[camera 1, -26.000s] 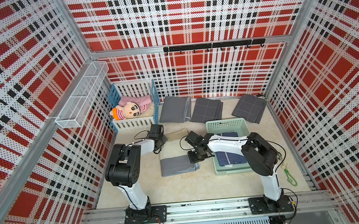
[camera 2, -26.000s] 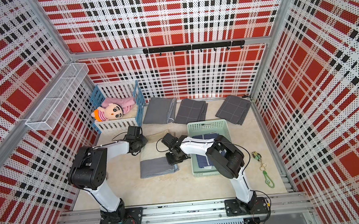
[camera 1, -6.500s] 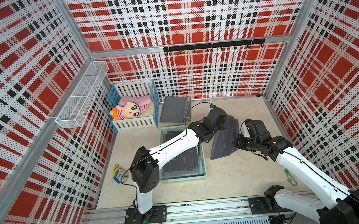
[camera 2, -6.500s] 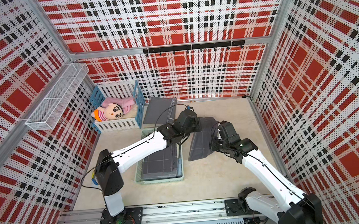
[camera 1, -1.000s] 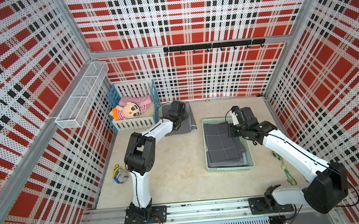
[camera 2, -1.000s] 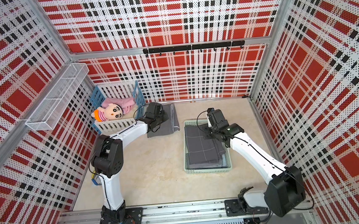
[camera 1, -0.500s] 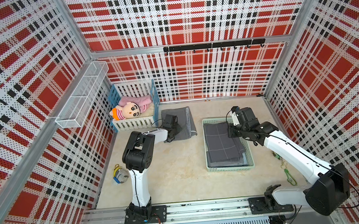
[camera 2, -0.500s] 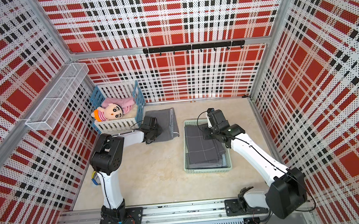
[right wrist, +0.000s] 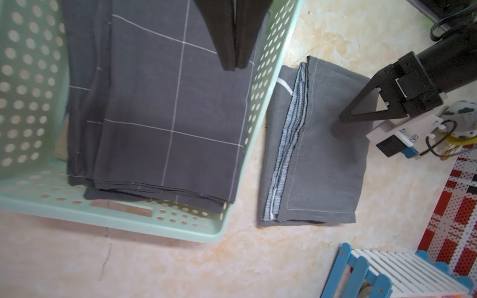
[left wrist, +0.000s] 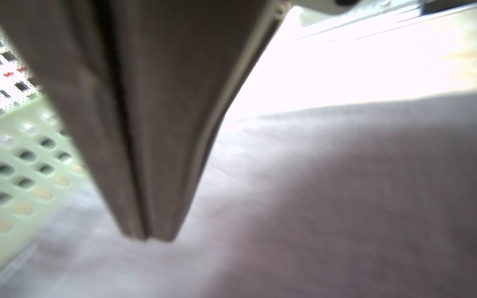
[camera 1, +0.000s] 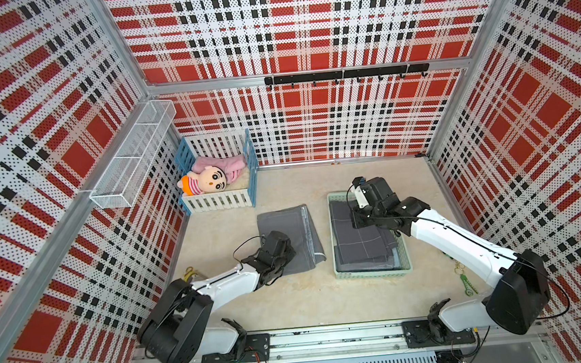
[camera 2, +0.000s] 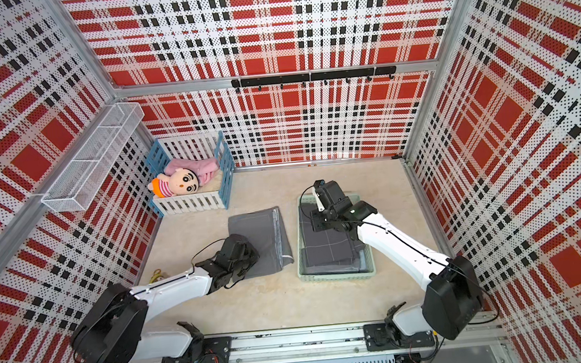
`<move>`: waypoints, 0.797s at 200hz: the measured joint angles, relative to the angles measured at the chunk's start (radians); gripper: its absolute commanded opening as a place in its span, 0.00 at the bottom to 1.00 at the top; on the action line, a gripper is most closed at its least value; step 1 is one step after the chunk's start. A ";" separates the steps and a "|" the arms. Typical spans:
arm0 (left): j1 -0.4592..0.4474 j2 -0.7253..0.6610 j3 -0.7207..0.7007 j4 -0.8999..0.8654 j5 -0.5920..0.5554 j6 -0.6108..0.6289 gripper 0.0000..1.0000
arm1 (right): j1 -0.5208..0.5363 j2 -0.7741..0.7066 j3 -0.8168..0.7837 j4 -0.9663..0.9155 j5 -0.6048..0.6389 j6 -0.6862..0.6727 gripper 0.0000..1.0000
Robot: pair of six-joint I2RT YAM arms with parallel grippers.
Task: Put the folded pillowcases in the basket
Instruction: Move the pillowcase to the center of the board.
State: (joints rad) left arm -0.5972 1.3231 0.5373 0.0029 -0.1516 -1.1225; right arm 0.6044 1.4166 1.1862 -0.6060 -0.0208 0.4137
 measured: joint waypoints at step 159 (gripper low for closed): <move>0.328 0.118 -0.032 0.095 0.120 0.069 0.32 | 0.313 0.399 0.192 0.077 0.057 0.126 0.47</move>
State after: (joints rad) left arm -0.2687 1.4414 0.5049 0.0982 -0.0315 -1.0531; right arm 0.9173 1.8160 1.3785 -0.5289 0.0364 0.5396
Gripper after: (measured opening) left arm 0.318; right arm 0.444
